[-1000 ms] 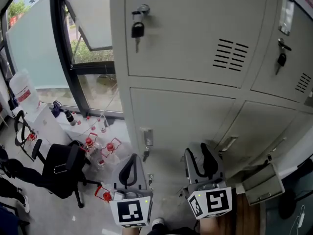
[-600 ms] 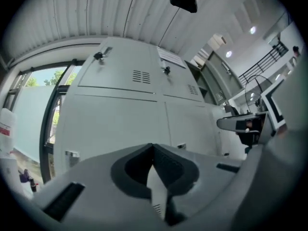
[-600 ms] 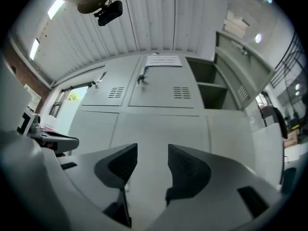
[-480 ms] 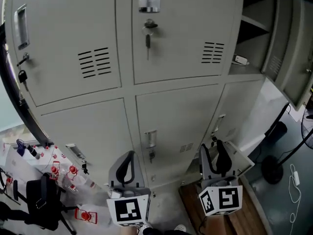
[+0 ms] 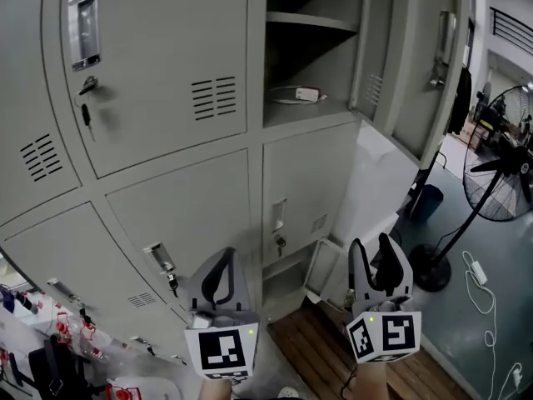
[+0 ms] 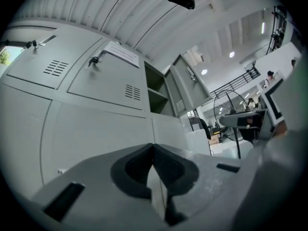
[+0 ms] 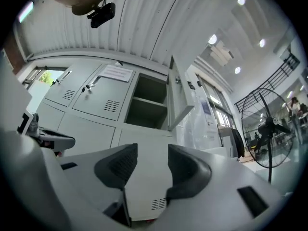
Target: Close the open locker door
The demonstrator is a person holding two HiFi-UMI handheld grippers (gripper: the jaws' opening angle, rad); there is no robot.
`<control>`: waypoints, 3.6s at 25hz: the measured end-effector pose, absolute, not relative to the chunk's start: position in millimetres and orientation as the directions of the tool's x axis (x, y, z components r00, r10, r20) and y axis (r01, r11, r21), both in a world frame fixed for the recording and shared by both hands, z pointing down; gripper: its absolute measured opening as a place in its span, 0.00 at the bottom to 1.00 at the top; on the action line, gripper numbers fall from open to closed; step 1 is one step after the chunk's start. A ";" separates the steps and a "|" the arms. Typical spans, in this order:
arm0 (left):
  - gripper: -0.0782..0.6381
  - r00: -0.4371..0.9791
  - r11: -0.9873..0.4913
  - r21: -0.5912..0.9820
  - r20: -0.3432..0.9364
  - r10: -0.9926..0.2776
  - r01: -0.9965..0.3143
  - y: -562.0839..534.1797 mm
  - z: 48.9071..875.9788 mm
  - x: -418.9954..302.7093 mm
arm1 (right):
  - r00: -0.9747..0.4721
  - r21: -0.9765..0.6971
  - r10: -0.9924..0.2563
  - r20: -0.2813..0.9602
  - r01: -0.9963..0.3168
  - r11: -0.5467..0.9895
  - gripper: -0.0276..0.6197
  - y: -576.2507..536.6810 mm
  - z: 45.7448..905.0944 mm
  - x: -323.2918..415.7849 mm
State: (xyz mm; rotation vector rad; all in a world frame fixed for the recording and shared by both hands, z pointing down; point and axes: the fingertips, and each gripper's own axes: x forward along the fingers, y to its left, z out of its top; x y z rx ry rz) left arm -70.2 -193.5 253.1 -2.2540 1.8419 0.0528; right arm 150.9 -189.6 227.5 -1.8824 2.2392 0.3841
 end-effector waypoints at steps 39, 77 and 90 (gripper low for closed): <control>0.11 0.533 -0.504 -0.188 -0.162 -0.831 -0.843 -274.9 241.7 43.4 | 0.020 0.160 -0.860 -0.510 -0.980 -0.118 0.22 -240.9 118.1 225.5; 0.11 0.196 -0.170 -0.161 -0.166 -0.966 -0.972 -245.9 246.3 -110.4 | -0.285 0.336 -0.815 -0.504 -0.934 0.119 0.18 -288.7 119.2 46.2; 0.11 0.189 -0.158 -0.181 -0.169 -0.967 -0.971 -245.4 243.5 -119.1 | -0.354 0.370 -0.813 -0.461 -0.910 0.187 0.15 -316.1 119.9 17.4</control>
